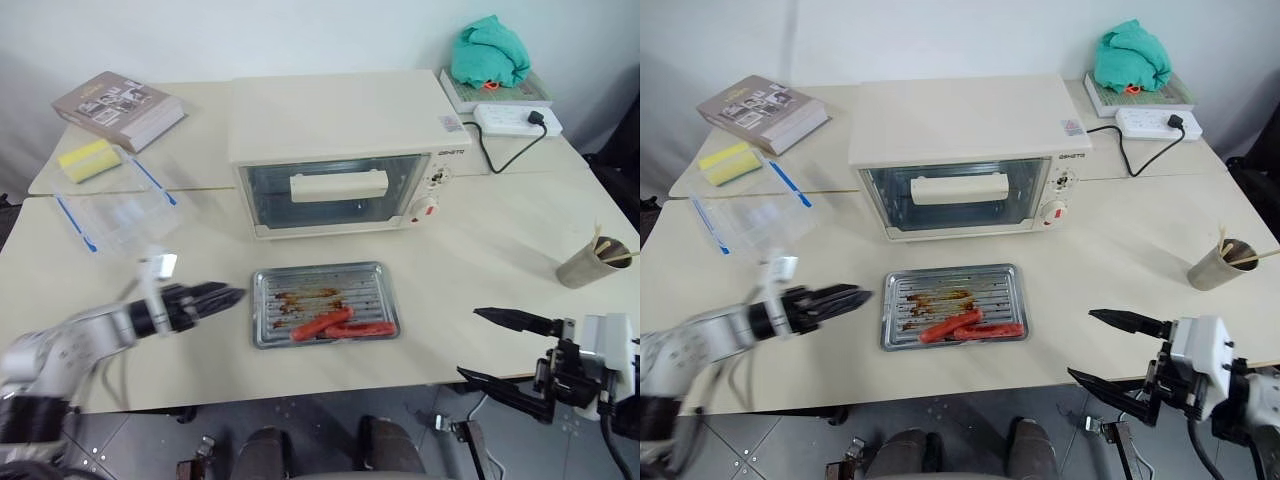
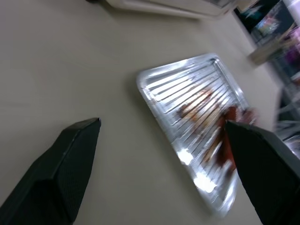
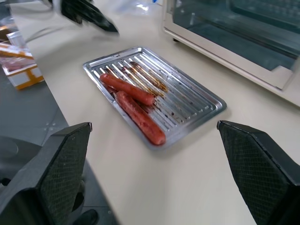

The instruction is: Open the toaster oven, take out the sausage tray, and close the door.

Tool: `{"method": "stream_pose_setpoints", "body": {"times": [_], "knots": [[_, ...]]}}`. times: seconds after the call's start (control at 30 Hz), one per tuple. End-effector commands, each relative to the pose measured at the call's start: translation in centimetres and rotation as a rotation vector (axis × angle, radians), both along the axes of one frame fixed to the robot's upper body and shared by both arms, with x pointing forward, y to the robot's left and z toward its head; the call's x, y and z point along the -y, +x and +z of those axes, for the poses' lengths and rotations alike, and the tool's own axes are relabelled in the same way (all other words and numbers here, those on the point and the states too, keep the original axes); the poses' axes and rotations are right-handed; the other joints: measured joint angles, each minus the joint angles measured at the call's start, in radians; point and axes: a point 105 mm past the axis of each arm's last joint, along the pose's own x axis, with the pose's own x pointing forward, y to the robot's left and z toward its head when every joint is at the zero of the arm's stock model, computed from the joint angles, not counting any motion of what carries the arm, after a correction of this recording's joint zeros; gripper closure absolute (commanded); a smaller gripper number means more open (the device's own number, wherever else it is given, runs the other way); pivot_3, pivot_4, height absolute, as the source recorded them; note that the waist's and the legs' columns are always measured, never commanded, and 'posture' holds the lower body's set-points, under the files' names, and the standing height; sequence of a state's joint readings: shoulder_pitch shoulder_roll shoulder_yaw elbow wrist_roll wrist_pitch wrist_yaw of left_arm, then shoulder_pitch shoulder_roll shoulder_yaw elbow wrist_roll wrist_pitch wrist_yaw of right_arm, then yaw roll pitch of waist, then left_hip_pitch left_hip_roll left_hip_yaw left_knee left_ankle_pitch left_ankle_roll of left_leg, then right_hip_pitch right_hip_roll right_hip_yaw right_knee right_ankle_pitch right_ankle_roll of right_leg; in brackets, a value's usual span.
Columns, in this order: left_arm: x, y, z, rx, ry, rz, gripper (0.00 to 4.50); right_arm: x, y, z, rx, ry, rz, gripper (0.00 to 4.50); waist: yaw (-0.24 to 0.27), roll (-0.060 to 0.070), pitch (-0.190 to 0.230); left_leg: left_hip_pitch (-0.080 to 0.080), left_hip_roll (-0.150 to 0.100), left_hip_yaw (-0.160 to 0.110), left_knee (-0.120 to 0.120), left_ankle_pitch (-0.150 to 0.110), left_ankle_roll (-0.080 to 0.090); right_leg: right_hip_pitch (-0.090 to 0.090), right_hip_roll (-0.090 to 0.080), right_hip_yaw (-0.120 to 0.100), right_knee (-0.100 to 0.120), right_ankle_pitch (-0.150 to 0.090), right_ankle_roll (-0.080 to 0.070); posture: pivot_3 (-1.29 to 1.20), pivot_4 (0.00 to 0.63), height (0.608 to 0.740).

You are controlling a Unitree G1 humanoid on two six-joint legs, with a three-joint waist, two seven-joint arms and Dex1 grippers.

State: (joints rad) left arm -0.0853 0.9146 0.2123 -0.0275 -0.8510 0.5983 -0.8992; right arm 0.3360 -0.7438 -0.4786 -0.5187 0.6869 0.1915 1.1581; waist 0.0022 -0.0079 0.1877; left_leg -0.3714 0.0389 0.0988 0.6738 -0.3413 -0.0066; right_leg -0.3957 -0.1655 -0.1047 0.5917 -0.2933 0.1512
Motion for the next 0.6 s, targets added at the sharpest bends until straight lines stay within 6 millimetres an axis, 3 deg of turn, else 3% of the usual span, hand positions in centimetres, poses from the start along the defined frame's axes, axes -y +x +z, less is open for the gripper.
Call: {"method": "stream_pose_setpoints", "body": {"times": [0.03, 0.17, 0.27, 0.37, 0.6], "knots": [[-0.3, -1.8, 1.4, 0.194, 0.136, -0.165, 0.02, -0.1, 0.5, 0.3, 0.014, 0.017, 0.070, 0.00, 0.010, 0.000, 0.000, 0.000, 0.000, 0.000, 0.000, 0.000, 0.001, 0.000, 0.000, 0.000, 0.000, 0.000, 0.000, 0.00, 0.150, 0.740], [-2.3, -1.8, 2.4, 0.425, 0.302, -0.106, 0.02, -0.4, 1.4, 0.6, 0.034, -0.011, 0.163, 0.00, 0.023, 0.000, 0.000, -0.002, 0.001, -0.001, 0.001, -0.002, 0.002, 0.000, 0.000, -0.001, 0.000, 0.000, 0.000, 0.00, 0.150, 0.740], [-3.4, -2.7, 2.4, 0.388, 0.301, -0.058, 0.02, -0.3, 2.0, 0.8, 0.038, -0.031, 0.200, 0.00, 0.018, 0.000, 0.000, -0.001, 0.002, 0.001, 0.001, -0.003, 0.002, 0.000, 0.000, -0.003, 0.000, 0.001, 0.001, 0.00, 0.150, 0.740], [-3.3, -4.7, 1.2, 0.258, 0.301, -0.135, 0.02, 0.2, 2.3, 0.4, 0.033, -0.052, 0.206, 0.00, 0.015, 0.000, 0.000, 0.000, 0.005, 0.004, 0.001, -0.005, 0.003, -0.001, 0.000, -0.007, 0.001, 0.001, 0.001, 0.00, 0.150, 0.740], [-3.0, -3.5, 1.4, 0.376, 0.314, -0.033, 0.02, 0.6, 2.6, -0.3, 0.059, -0.058, 0.176, 0.00, 0.025, 0.000, 0.000, 0.000, 0.007, 0.006, 0.008, -0.008, 0.004, 0.001, 0.000, -0.009, 0.002, 0.001, 0.001, 0.00, 0.150, 0.740]]}}
